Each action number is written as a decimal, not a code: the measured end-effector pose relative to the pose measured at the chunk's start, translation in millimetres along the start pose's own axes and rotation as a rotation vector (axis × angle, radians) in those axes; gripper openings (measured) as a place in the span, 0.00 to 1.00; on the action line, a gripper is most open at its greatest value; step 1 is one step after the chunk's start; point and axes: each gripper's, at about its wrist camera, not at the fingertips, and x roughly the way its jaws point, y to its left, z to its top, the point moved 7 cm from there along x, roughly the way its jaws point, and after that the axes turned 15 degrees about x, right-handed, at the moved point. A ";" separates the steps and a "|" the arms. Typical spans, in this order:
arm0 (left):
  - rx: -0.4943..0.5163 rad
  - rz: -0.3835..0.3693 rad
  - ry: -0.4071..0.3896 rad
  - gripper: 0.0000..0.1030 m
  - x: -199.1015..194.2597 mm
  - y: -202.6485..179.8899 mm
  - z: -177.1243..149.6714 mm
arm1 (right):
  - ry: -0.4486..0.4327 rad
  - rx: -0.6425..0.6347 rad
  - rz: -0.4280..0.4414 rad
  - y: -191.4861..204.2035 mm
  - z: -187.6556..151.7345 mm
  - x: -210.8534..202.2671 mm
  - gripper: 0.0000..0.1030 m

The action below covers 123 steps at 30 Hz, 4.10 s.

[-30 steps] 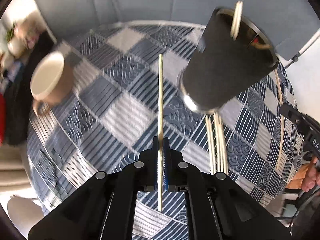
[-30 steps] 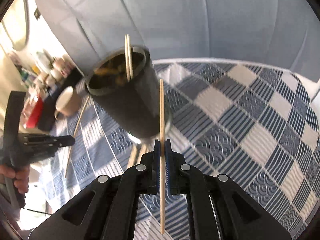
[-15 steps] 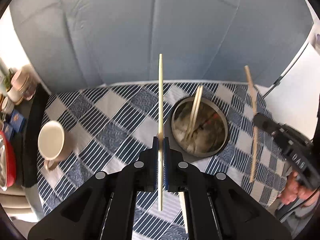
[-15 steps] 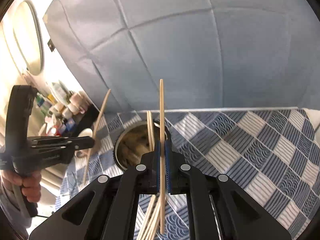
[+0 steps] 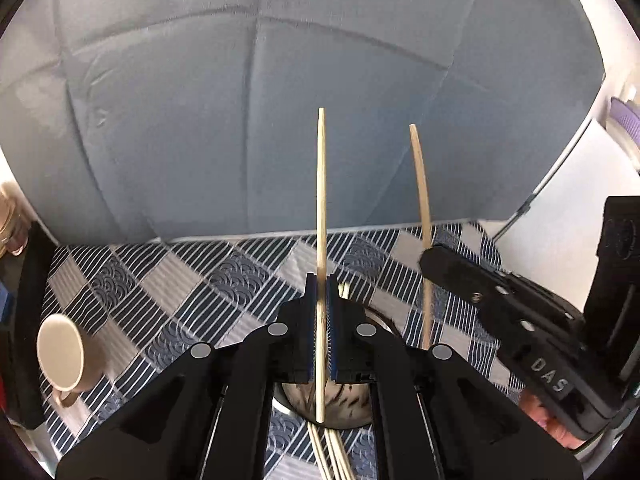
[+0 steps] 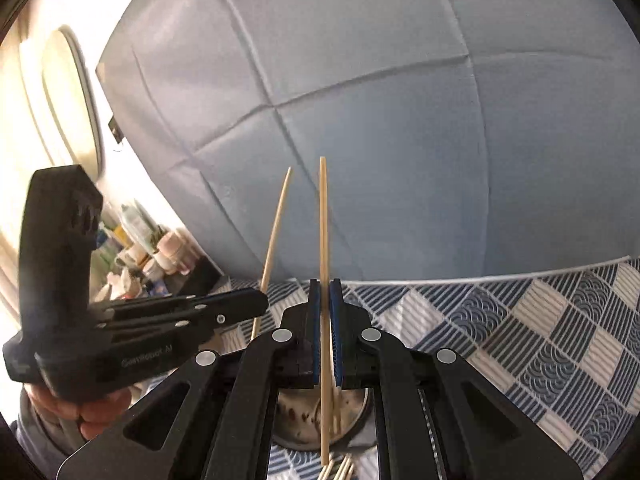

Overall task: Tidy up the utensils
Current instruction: 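Carry the chopstick up and release it into the black holder with the left tool, then return the open left tool down to the remaining chopsticks, then grasp a third chopstick with the left tool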

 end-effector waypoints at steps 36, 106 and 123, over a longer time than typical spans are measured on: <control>-0.028 0.031 -0.061 0.61 -16.4 -6.6 -51.8 | -0.017 -0.001 -0.053 -15.3 -20.3 -25.1 0.43; 0.183 0.091 0.468 0.96 79.1 -59.8 -276.8 | 0.493 -0.004 -0.457 -121.5 -246.9 30.0 0.81; 0.135 0.115 0.484 0.96 73.1 -34.5 -296.4 | 0.506 -0.067 -0.557 -112.5 -260.5 37.9 0.77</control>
